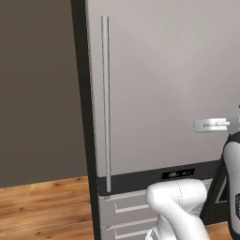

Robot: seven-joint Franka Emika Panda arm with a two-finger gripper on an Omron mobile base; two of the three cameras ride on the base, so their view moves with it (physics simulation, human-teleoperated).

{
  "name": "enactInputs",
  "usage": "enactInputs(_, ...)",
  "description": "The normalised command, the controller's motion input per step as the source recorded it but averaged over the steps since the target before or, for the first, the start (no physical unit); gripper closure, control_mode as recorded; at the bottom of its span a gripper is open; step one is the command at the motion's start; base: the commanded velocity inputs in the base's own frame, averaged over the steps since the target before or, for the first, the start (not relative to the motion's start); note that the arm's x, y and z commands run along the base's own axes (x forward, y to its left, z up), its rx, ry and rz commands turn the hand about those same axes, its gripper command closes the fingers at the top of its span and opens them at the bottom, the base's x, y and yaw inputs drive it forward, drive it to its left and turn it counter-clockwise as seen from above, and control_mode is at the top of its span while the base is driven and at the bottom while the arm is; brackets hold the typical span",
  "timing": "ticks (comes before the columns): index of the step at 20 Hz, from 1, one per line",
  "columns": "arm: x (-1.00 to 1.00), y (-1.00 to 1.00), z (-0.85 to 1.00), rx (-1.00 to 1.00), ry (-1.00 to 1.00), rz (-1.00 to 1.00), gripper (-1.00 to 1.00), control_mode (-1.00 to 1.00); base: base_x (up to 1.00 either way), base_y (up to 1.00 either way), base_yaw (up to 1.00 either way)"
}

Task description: Retrieve the banana and tangerine from the fridge and place them into the bowl on the dining table.

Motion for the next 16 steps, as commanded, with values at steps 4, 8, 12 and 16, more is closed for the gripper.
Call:
enactInputs(4, 0.0, 0.0, 0.0, 0.0, 0.0, 0.0, -1.0, 1.0, 0.16, 0.06, 0.0)
enactInputs(8, 0.0, 0.0, 0.0, 0.0, 0.0, 0.0, -1.0, 1.0, 0.01, 0.42, 0.0)
enactInputs(12, 0.0, 0.0, 0.0, 0.0, 0.0, 0.0, -1.0, 1.0, -0.34, 0.4, 0.0)
enactInputs(16, 0.0, 0.0, 0.0, 0.0, 0.0, 0.0, -1.0, 1.0, -0.38, 0.47, 0.0)
